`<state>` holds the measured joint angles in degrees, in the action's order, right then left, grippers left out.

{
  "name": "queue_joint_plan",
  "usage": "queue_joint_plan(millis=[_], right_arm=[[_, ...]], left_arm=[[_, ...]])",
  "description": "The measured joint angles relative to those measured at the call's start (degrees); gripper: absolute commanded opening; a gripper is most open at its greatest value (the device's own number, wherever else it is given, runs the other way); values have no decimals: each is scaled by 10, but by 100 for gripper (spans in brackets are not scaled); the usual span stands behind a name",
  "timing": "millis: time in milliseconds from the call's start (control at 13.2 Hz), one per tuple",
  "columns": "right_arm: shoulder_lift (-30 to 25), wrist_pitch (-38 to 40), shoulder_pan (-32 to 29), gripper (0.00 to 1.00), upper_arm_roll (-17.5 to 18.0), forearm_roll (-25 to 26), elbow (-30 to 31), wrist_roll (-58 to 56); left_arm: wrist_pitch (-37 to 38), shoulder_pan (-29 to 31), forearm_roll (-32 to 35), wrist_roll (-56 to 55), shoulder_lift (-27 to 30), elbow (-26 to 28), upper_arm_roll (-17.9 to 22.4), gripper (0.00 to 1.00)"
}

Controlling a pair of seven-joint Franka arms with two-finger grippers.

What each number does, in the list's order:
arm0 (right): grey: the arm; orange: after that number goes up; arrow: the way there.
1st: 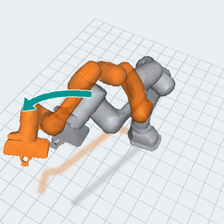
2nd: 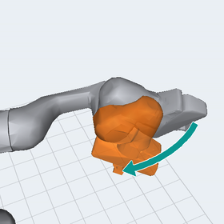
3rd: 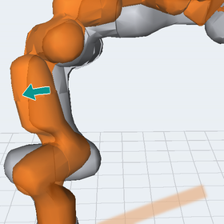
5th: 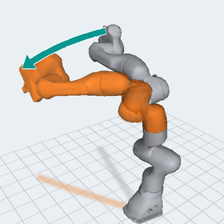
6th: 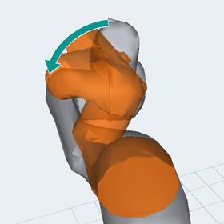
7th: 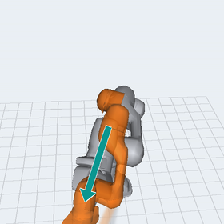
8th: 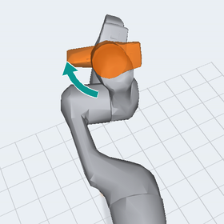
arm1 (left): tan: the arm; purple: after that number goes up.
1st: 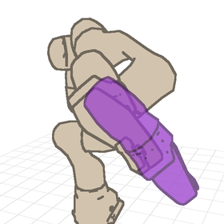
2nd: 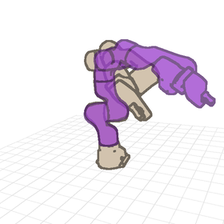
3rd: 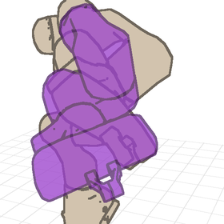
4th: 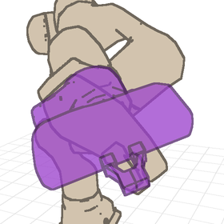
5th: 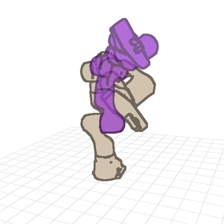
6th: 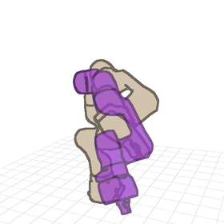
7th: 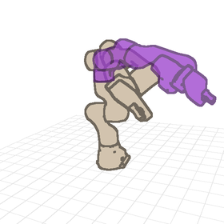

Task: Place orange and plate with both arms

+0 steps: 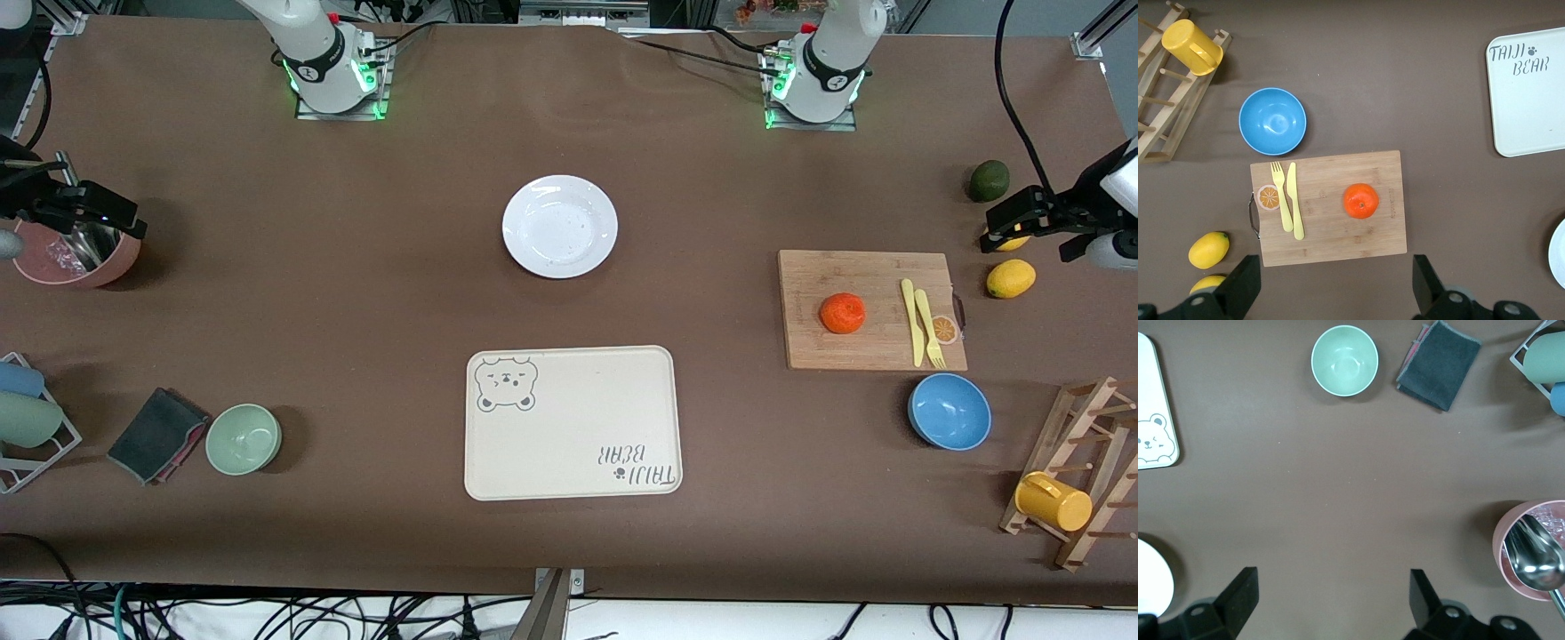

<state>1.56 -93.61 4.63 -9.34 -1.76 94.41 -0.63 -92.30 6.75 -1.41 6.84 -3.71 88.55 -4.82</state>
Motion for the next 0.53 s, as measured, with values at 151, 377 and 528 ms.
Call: queue_joint_plan(millis=[151,377,528], right_arm=[[1,0,0,100,-6,0,0,-2],[1,0,0,100,-7,0,0,-8],[1,1,0,100,-7,0,0,-9]], left_arm=[[0,2,0,0,-1,0,1,100],[0,4,0,0,-5,0,1,100],[0,4,0,0,-6,0,1,100]])
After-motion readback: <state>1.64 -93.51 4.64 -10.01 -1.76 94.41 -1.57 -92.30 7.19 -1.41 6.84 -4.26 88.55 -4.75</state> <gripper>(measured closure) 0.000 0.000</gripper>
